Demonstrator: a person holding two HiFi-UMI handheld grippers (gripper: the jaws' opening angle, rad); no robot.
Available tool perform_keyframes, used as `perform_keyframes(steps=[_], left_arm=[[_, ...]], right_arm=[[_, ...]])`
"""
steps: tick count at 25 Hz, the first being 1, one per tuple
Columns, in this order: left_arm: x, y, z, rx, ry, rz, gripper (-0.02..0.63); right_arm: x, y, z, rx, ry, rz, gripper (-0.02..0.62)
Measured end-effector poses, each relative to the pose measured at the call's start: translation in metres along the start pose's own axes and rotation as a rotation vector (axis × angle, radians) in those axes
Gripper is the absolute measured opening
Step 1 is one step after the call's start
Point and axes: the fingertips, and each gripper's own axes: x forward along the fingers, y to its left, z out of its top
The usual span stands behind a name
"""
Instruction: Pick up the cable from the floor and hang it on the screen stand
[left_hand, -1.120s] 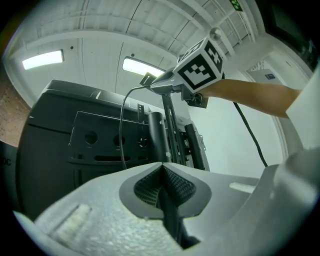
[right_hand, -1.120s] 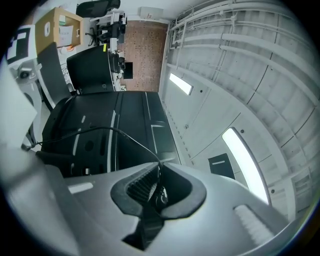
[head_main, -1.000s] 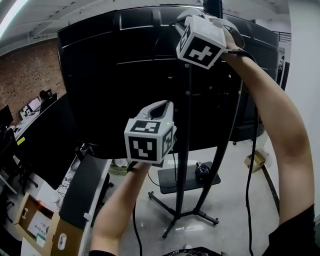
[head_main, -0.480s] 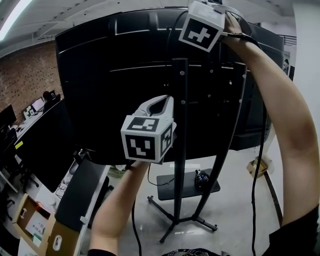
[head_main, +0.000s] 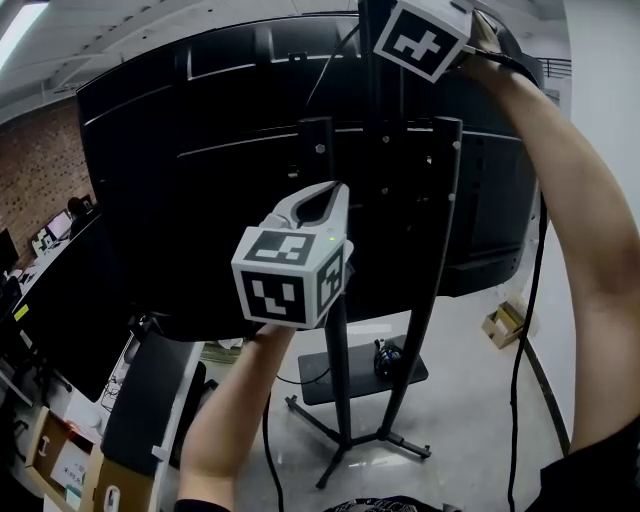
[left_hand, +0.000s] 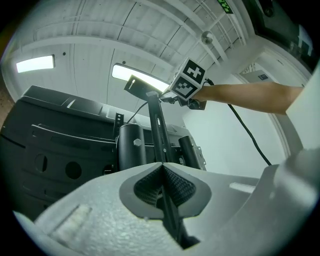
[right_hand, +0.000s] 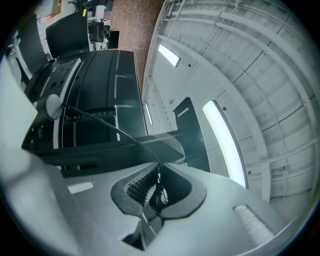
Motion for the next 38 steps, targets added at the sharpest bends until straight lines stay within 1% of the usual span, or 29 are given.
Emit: perform_keyframes(steps=[5,9,11,13,16,21,27,32,38], left_arm=[[0.014,-0.015,-0.004,0.004,0.008,-0.025,-0.003],[0.027,-0.025,-0.007,-0.014,0.011,-0.041,-0.003],[0.034,-0.032,-0.005,-0.031,0.002,-0.055,-0.003],[0.040,-0.040,-0.003,-0.040,-0.005,-0.071,-0.003],[0.048,-0.051,-0.002,-0.039,-0.009,-0.089,-0.003],[0.059,-0.062,-0.016,-0.056,0.011,-0.102,-0.003],[0.070,-0.083,-0.022,-0.063,0.013,-0.134,-0.003],[0.078,-0.093,-0.028,-0.069,0.018,-0.147,-0.003],[0.084,-0.104,-0.033,-0.075,0.022,-0.163,-0.003]], right_arm=[[-0.001,-0.002,-0.047,0.032,0.056,0.008,0.031],[-0.002,0.009,-0.080,0.046,0.074,0.033,0.031],[-0.002,0.018,-0.093,0.039,0.069,0.049,0.031],[0.001,0.030,-0.102,0.039,0.040,0.083,0.031],[0.001,0.045,-0.116,0.091,0.013,0.125,0.029],[-0.005,0.080,-0.143,0.161,-0.001,0.191,0.029],[-0.012,0.115,-0.161,0.187,-0.002,0.244,0.025],[-0.017,0.133,-0.170,0.192,0.000,0.268,0.025],[-0.025,0.158,-0.177,0.243,0.010,0.331,0.025]])
